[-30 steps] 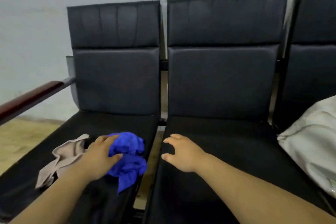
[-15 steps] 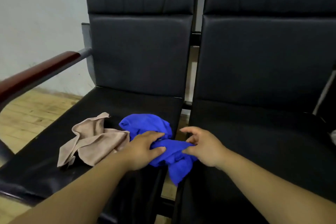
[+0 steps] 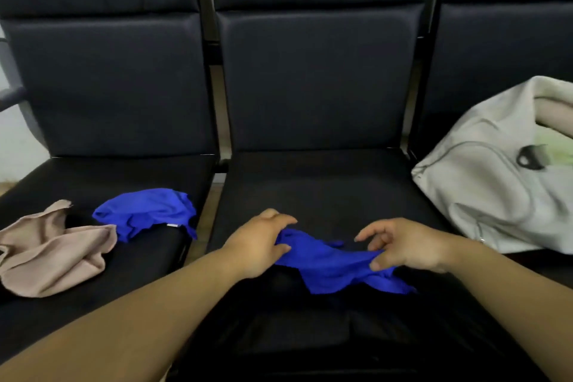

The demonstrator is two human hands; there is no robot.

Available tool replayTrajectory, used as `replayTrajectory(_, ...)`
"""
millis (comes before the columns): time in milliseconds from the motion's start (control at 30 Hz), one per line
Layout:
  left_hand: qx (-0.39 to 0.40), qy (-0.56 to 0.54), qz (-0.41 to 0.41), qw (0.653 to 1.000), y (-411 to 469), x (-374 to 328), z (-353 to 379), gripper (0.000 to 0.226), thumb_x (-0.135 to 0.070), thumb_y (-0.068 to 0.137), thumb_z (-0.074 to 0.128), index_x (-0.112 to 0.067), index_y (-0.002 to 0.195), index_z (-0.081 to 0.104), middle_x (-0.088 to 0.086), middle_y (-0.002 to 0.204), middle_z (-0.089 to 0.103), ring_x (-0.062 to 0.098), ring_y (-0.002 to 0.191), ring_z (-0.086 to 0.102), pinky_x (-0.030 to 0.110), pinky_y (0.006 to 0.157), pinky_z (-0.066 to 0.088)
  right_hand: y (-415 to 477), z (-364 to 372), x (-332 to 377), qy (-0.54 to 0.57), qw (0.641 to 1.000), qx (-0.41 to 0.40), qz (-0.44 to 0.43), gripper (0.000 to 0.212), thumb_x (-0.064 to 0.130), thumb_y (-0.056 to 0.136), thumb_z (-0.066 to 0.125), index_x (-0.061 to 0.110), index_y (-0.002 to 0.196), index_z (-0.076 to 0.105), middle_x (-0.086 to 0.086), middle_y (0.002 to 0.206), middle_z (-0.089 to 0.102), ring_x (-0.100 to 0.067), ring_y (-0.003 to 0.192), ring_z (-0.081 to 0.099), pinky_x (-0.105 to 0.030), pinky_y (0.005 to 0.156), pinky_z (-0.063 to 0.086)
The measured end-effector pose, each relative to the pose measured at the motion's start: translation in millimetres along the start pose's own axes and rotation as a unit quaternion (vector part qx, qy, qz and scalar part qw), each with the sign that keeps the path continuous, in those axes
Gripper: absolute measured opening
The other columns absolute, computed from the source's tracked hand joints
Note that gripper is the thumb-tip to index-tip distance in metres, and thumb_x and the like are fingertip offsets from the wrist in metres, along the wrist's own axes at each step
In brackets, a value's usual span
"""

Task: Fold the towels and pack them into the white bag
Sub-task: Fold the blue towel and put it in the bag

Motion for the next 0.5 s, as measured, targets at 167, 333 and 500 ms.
replayTrajectory(167,-0.070,0.063,-0.019,0.995,19.4,-32.2,17.2,0.055,-0.032,0.095,0.065,-0.033,0.146,0.045,-0.006,0.149,0.029,0.019,0.136,0.036,0.040,0.110,0.041,-1.7,-9.1,-36.2,-0.112,0.985,-0.124,-0.031,0.047,0.018,0.077,0.087,0.036,0.113,0.063,0.004,0.106,0.066,-0.001,0.082,0.064,-0.010,0.074,0.049)
replayTrajectory(333,-0.033,0.005,0.076,0.997,16.3,-72.0,30.9,0.026,-0.032,0.093,0.068,-0.031,0.119,0.066,-0.013,0.119,0.058,0.006,0.109,0.054,0.033,0.098,0.048,-31.3,-10.7,-39.8,-0.163,0.963,-0.166,-0.138,0.039,0.024,0.077,0.085,0.039,0.107,0.066,0.013,0.102,0.059,-0.002,0.081,0.060,-0.009,0.072,0.045)
replayTrajectory(500,0.069,0.022,0.088,0.993,7.4,-68.0,57.8,0.024,-0.036,0.094,0.067,-0.032,0.118,0.066,-0.018,0.113,0.061,-0.002,0.107,0.055,0.019,0.095,0.045,-40.8,-1.8,-50.8,-0.210,0.968,-0.081,-0.110,0.037,0.033,0.078,0.083,0.035,0.112,0.067,0.013,0.096,0.064,-0.003,0.084,0.061,-0.018,0.077,0.050)
Point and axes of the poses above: each hand's wrist, its own y-axis towards the middle knuckle, its own z-axis out of the palm, x = y × z, the point moved 1 cm from there along y, towards the middle knuckle
